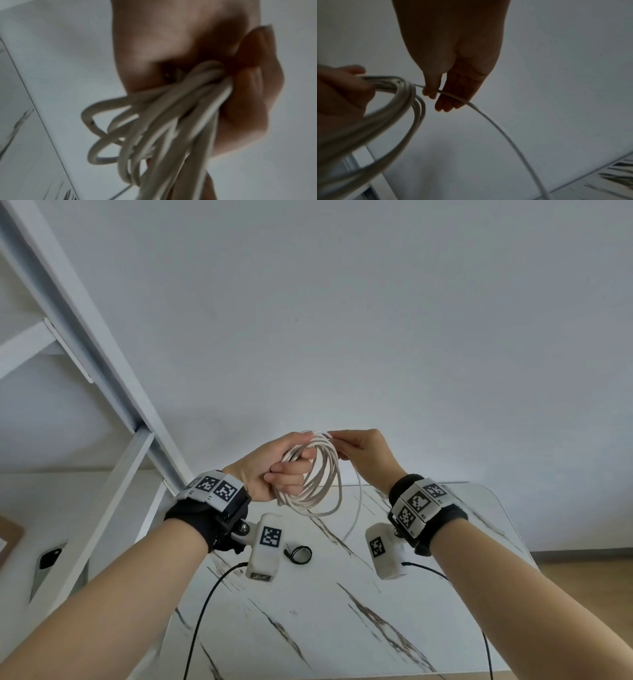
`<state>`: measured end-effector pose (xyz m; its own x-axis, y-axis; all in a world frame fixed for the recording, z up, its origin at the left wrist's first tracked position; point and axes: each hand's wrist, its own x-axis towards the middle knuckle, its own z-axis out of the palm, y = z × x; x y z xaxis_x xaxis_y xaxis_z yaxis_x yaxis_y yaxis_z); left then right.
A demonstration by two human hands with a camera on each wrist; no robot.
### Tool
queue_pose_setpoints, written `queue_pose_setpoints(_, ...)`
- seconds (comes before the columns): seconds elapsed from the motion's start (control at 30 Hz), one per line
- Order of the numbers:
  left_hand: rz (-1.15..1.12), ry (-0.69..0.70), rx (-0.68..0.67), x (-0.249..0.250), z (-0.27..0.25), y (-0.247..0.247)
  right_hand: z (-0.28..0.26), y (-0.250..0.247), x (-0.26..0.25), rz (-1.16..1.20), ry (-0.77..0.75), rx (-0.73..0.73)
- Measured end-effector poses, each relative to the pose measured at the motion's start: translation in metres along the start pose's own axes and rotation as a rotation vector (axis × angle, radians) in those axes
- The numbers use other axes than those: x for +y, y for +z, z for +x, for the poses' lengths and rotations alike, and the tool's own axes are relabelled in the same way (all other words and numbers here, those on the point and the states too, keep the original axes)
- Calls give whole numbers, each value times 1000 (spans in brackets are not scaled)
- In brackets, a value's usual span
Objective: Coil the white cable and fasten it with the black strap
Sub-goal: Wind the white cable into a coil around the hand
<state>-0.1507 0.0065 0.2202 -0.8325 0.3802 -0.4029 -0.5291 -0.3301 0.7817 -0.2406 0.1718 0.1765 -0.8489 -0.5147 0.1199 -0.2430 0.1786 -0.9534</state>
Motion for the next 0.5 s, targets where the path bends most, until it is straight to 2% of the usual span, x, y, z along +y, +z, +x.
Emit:
queue_pose_setpoints(0.1,-83,55,1,5,-1,5,-2,9,2,-51,-21,16)
queue_pose_setpoints(0.23,-206,167,39,11,1,12,-5,18,8,-243,-2,16)
queue_pose_setpoints(0.33,-271,240,47,15,2,16,-11,27,15,-380,63,-106)
queue_pose_setpoints(0.5,-328,354,153,16,5,14,-22,40,27,-340,256,-260)
